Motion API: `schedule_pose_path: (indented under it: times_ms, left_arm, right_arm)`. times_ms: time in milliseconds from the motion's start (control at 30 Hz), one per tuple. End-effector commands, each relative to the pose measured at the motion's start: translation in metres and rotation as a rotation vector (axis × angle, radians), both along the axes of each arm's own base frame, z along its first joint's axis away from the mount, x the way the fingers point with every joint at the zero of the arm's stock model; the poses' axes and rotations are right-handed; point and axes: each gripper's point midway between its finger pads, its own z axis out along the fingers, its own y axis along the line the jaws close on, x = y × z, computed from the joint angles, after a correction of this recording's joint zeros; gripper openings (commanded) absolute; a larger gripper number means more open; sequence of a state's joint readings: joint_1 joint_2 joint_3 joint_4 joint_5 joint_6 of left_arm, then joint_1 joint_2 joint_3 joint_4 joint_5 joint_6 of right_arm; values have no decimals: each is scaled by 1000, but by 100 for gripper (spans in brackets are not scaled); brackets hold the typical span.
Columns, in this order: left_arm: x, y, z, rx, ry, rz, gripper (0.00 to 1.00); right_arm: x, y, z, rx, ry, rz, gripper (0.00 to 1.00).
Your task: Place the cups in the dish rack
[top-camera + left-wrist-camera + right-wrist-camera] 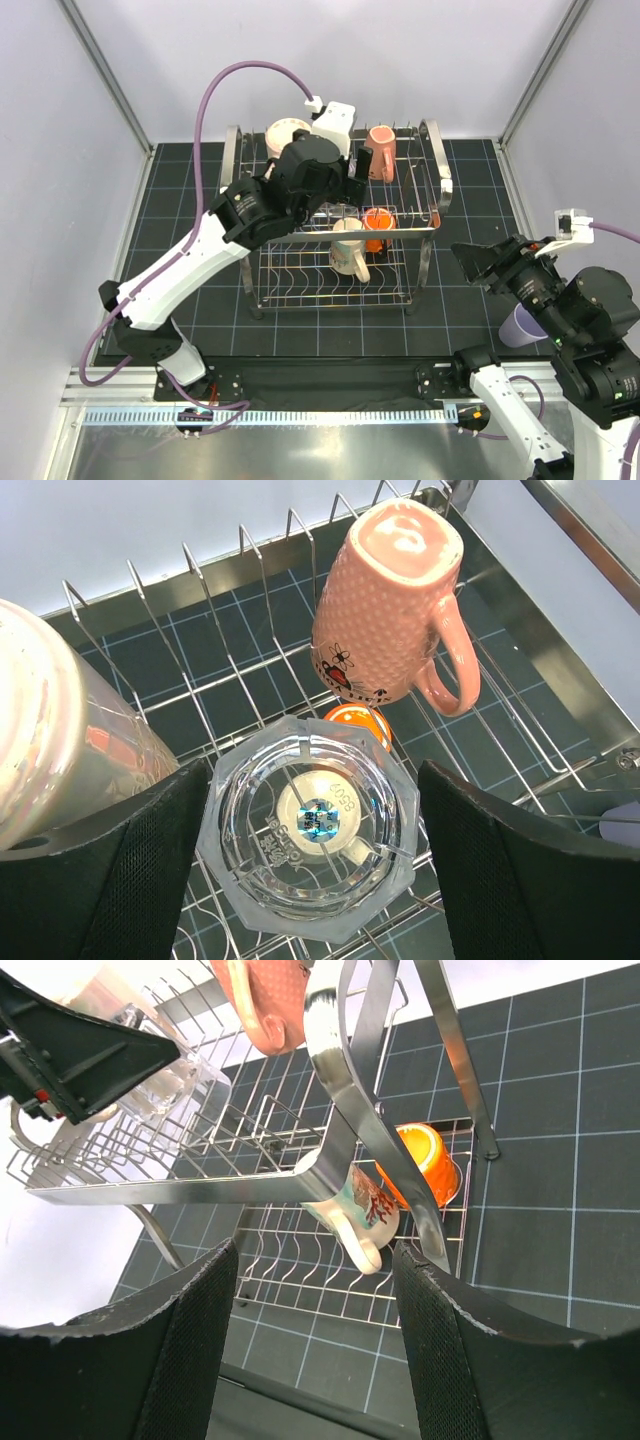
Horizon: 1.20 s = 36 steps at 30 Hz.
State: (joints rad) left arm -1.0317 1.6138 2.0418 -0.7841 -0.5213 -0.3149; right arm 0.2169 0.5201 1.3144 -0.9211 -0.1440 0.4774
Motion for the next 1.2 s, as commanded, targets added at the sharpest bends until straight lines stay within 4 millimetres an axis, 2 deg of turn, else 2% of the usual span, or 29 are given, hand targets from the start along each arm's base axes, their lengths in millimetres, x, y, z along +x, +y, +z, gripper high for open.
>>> schedule_pose_path:
  times_ms: [0, 100, 367, 433, 500, 533, 567, 633, 667, 733, 867, 900, 1033, 1100, 1167]
  left_arm:
    - [-10, 15, 36, -86, -38, -7, 84]
    - [-12, 19, 47, -108, -56, -13, 90]
    - [-28, 37, 94, -199, -114, -44, 92]
    - [-39, 42, 103, -243, -117, -75, 92]
    - [-48, 43, 107, -292, -110, -108, 92]
    - [-66, 52, 133, -384, -153, -172, 91]
    - [-69, 44, 113, -369, -124, -205, 91]
    - [-89, 45, 115, -436, -136, -300, 90]
    - [-101, 55, 118, -485, -153, -326, 89]
    - [-118, 57, 117, -520, -131, -393, 88]
    - [-148, 77, 106, -555, -85, -464, 86]
    - [-150, 78, 93, -547, -61, -467, 86]
    - [-160, 83, 64, -551, 2, -478, 87]
    - [-173, 81, 55, -575, 49, -529, 87]
    - [-176, 74, 31, -573, 114, -541, 86]
  right_arm:
    - [3, 0, 1, -24, 6, 6, 65]
    - [5, -1, -2, -29, 17, -2, 65]
    - [2, -1, -9, -23, 60, -4, 65]
    - [2, -5, -10, -24, 75, -27, 65]
    - [4, -15, -20, -38, 125, -92, 65]
    - [7, -18, -25, -52, 156, -111, 65]
    - [8, -21, -35, -72, 202, -124, 65]
    - [13, -30, -47, -111, 269, -180, 64]
    - [10, -36, -54, -129, 294, -205, 64]
    - [9, -51, -65, -172, 314, -279, 64]
    - [3, -81, -99, -276, 399, -418, 64]
    - [4, -85, -106, -293, 420, -440, 64]
    - [18, -92, -129, -320, 487, -502, 64]
    - [31, -95, -133, -313, 495, -553, 64]
    - [42, -102, -137, -324, 505, -611, 64]
